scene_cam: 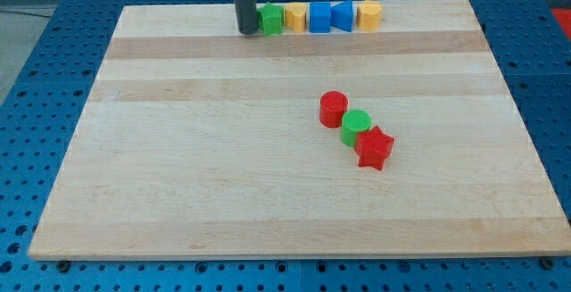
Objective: Separate the red circle from the green circle
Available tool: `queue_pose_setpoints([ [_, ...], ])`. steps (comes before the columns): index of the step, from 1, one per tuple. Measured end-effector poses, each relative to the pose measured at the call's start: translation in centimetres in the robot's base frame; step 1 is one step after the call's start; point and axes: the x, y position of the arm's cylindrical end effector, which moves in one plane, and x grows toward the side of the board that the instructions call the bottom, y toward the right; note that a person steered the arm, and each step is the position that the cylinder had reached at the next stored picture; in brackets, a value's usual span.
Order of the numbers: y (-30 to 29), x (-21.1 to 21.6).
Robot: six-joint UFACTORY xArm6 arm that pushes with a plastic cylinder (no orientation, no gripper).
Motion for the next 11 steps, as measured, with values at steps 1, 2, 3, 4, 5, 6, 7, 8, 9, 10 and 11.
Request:
queue_pose_setpoints([
  [1,-3.2,2.8],
  [2,-3.7,7.7],
  [3,-0.9,14.3],
  [4,3.9,19.6],
  [5,9.7,21.2],
  [6,15.0,21.2],
  [7,16.0,21.2],
  [8,15.7,20.4],
  [9,15.7,17.6],
  [10,14.7,13.6],
  [11,14.4,15.5],
])
